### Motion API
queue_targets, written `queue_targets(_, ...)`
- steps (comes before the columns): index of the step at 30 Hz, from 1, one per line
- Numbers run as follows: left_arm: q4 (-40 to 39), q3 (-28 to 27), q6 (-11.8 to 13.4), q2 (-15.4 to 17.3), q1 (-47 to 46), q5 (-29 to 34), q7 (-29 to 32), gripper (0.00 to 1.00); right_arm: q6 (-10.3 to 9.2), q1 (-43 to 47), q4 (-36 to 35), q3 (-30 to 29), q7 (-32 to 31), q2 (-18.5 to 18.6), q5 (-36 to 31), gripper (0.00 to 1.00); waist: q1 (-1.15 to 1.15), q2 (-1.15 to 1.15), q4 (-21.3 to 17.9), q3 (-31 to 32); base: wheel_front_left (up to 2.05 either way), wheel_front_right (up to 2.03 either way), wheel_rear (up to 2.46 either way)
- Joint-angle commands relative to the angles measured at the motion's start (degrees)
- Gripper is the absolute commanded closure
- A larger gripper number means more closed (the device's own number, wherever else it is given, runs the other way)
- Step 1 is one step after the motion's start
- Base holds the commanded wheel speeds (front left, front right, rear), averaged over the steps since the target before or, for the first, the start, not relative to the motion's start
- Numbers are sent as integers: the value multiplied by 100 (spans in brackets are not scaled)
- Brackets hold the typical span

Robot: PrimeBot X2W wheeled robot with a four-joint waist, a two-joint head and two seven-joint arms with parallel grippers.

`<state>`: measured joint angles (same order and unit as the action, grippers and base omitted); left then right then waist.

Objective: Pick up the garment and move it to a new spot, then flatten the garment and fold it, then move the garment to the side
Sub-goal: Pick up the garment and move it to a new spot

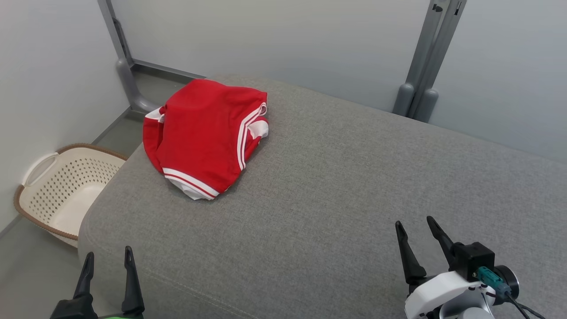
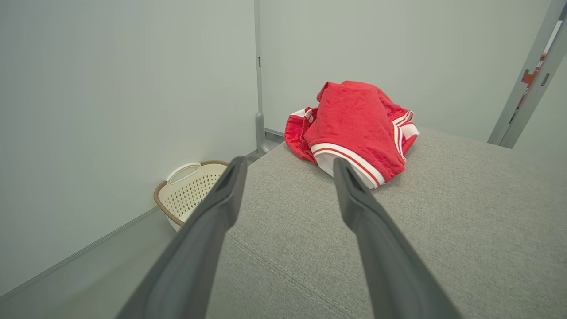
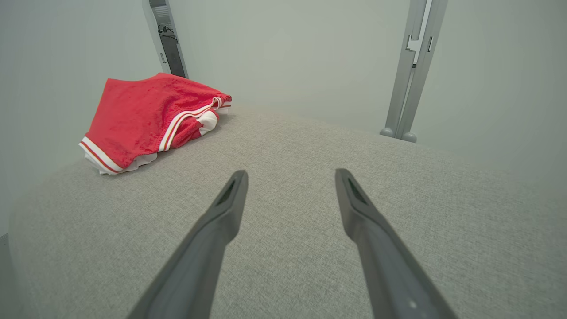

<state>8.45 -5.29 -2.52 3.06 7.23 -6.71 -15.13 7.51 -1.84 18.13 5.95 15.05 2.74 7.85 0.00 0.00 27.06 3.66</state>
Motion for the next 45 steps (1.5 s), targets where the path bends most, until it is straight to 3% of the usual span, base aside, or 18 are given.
queue_targets(1, -33, -24, 23, -4, 62, -21, -4, 0, -4, -101, 19, 7, 20, 26, -27, 0, 0, 0, 77, -82, 0, 0, 0)
queue_targets(17, 138, -49, -36, -15, -234, -150, -4, 0, -4, -126, 66, 24, 20, 26, -21, 0, 0, 0, 80, -96, 0, 0, 0)
queue_targets(23, 977, 59, -243, 19, -1130, -272, -4, 0, -4, 49, 23, -23, 19, 26, -82, 0, 0, 0, 94, -121, 0, 0, 0)
queue_targets(28, 2162, 109, -363, 146, -2247, -602, 375, 0, -4, 333, -17, -64, 20, 26, -105, 0, 0, 0, 57, -63, 0, 0, 0)
queue_targets(39, 3790, -185, -453, 563, -3835, -1237, 704, 0, -6, 251, -451, 18, -46, 29, -767, 0, 0, 0, -1186, -910, 0, 0, 0)
queue_targets(45, 4321, -241, -482, 729, -4403, -1520, 823, 0, -6, 123, -966, 35, -199, 29, -999, 0, 0, 0, -1618, -1469, 0, 0, 0)
